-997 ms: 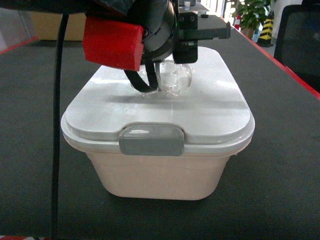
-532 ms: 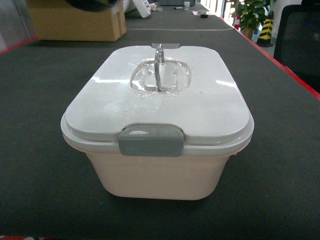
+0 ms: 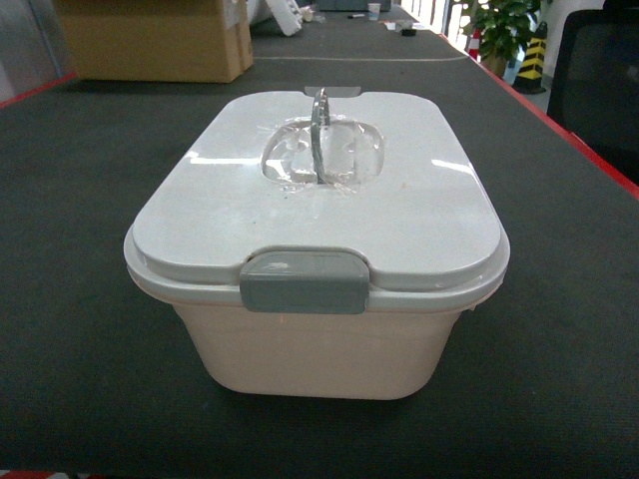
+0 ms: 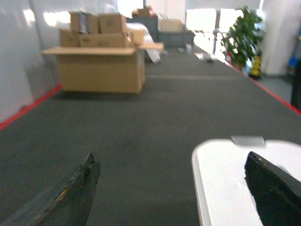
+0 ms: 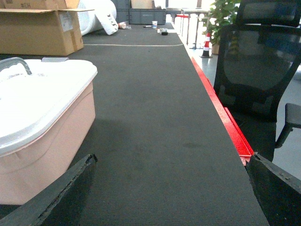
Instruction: Pick capacitor and pack into box
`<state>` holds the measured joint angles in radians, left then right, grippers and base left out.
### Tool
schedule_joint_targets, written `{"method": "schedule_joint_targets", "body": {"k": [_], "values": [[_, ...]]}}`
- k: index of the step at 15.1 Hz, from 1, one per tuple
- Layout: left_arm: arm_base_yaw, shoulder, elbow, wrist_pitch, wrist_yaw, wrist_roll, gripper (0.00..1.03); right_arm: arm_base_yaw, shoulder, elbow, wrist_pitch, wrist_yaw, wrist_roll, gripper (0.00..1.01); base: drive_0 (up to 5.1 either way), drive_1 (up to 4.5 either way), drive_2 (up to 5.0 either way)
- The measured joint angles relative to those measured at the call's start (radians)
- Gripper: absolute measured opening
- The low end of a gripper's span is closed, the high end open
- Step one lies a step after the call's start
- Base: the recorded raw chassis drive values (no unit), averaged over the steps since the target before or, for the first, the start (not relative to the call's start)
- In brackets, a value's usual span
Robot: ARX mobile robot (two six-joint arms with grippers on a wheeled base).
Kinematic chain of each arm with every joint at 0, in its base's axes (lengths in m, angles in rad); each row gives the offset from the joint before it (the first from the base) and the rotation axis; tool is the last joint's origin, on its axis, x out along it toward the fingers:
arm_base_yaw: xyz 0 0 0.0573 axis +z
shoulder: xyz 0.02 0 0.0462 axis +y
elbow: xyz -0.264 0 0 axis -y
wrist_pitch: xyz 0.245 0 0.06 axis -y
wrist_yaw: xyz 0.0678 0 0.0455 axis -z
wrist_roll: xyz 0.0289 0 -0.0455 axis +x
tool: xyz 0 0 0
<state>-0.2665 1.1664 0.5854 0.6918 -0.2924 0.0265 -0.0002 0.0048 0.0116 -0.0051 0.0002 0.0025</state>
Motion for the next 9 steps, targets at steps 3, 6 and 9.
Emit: {"method": "schedule_joint_targets", "body": {"k": [3, 6, 9], "values": [[0.081, -0.164, -0.165, -0.101, 0.095, -0.019, 0.55, 0.0, 0.0, 0.0, 0.001, 0.0, 0.0, 0.98, 0.0, 0.0, 0.0], [0.129, -0.269, -0.311, -0.08, 0.161, -0.02, 0.17, 0.0, 0.0, 0.0, 0.0, 0.0, 0.0, 0.98, 0.0, 0.0, 0.0], [0.175, -0.378, -0.407, -0.092, 0.193, -0.024, 0.02, 0.0, 0.0, 0.0, 0.0, 0.0, 0.0, 0.98, 0.0, 0.0, 0.0]]}}
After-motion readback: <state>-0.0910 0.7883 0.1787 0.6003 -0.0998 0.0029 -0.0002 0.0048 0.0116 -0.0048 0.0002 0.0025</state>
